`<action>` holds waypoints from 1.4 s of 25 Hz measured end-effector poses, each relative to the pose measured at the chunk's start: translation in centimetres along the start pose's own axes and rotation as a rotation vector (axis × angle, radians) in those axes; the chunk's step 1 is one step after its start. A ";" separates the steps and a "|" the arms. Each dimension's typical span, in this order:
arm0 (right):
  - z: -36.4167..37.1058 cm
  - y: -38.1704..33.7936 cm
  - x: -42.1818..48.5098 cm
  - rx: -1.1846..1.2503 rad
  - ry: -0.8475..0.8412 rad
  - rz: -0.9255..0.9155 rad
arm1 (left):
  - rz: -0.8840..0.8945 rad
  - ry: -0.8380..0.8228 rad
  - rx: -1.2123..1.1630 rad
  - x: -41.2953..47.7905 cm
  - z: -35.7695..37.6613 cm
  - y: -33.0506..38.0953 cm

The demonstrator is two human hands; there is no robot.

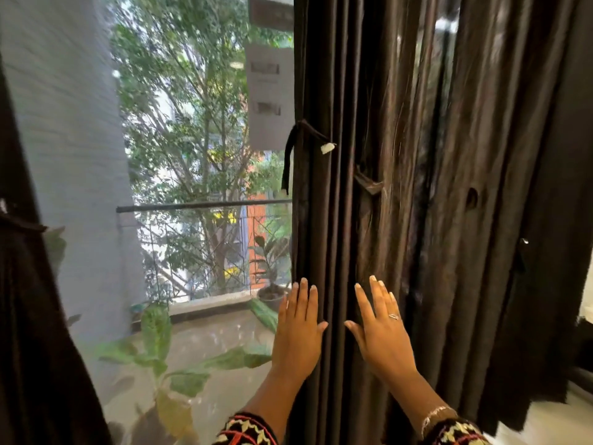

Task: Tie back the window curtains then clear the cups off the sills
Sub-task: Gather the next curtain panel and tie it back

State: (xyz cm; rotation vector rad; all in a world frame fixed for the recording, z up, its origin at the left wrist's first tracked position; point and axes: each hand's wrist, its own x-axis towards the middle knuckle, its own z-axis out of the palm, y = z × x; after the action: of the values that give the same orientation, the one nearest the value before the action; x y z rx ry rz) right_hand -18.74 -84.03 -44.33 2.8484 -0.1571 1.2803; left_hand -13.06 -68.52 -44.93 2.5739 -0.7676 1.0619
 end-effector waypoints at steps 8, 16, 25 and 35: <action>-1.4 1.9 8.9 -0.023 0.140 -0.069 | 0.032 0.211 0.078 11.1 -1.1 -1.1; -2.2 3.4 22.7 -0.144 0.332 -0.210 | 0.108 0.382 0.092 22.9 -0.3 -4.0; -1.5 3.3 34.2 -0.148 0.549 -0.309 | 0.145 0.509 -0.225 34.8 -1.2 -7.1; 0.1 1.2 39.7 0.024 0.703 -0.287 | 0.113 0.742 -0.321 38.7 -3.3 -12.3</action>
State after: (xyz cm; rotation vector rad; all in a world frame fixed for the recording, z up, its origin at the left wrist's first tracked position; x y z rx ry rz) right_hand 7.41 -88.60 -14.74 2.1435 0.2654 2.0826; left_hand 14.89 -71.39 -15.48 1.6897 -0.7903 1.6207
